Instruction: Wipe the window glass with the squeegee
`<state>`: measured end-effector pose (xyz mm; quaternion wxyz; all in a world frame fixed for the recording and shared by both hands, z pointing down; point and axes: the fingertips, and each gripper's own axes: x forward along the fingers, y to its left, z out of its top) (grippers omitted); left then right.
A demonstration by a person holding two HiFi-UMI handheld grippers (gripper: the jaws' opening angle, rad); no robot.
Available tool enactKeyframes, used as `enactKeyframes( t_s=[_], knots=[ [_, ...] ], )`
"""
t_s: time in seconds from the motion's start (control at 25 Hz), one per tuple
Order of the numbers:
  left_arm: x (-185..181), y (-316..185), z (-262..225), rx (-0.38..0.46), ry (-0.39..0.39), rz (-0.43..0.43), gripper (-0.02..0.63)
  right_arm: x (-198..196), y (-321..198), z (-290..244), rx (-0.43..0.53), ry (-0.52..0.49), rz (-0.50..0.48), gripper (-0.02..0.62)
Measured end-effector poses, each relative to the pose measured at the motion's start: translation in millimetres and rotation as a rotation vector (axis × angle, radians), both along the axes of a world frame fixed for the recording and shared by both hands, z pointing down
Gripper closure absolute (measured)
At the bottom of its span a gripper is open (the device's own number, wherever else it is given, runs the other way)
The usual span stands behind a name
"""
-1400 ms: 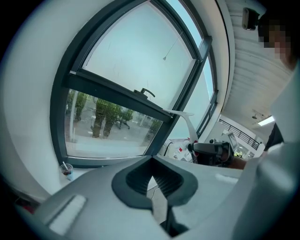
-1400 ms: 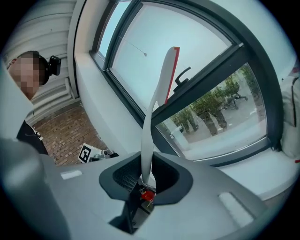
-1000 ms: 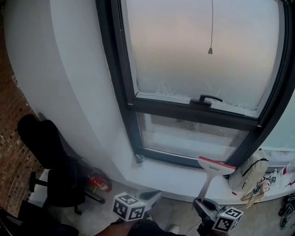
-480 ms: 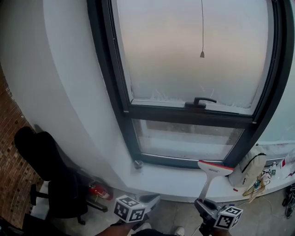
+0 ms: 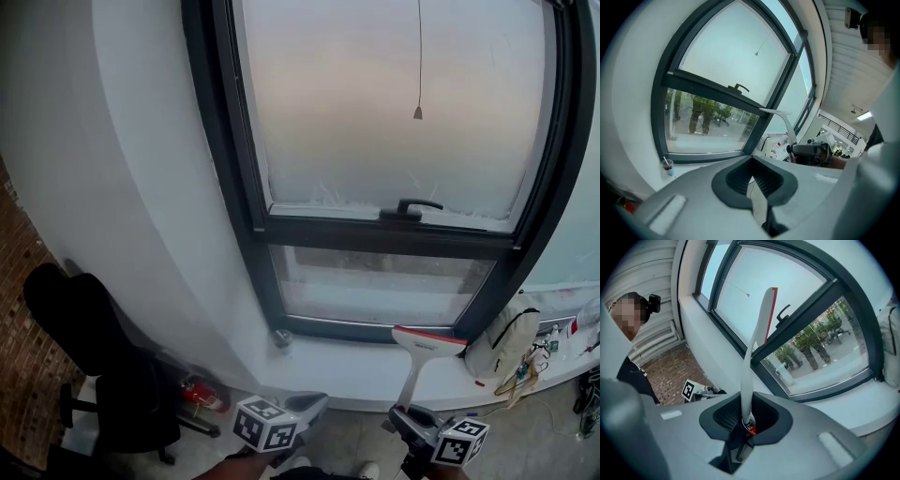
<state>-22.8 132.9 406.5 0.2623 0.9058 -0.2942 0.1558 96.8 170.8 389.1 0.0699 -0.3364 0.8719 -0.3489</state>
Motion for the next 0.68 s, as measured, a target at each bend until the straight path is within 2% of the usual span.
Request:
enactKeyframes(
  t_s=[0.68],
  knots=[
    [-12,-1,2,-0.008,0.013,-0.003,0.606,-13,-1,6,-0.021,-0.023,-0.004,0.512]
  ],
)
